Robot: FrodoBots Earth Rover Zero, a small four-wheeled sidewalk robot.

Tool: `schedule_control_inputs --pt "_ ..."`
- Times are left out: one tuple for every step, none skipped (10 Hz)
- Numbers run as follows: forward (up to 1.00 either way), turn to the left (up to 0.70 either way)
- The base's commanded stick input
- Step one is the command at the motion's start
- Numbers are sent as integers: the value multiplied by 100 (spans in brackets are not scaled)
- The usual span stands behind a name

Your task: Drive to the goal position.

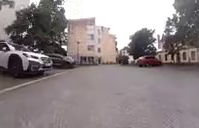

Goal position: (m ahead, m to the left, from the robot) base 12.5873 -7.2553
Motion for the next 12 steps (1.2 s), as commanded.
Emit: schedule_control_inputs --pt "60 0" --pt "60 0" --pt "60 0" --pt "60 0" --pt "60 0" --pt "60 0" --pt "60 0" --pt "60 0" --pt "60 0" --pt "60 0" --pt "60 0" --pt "60 0"
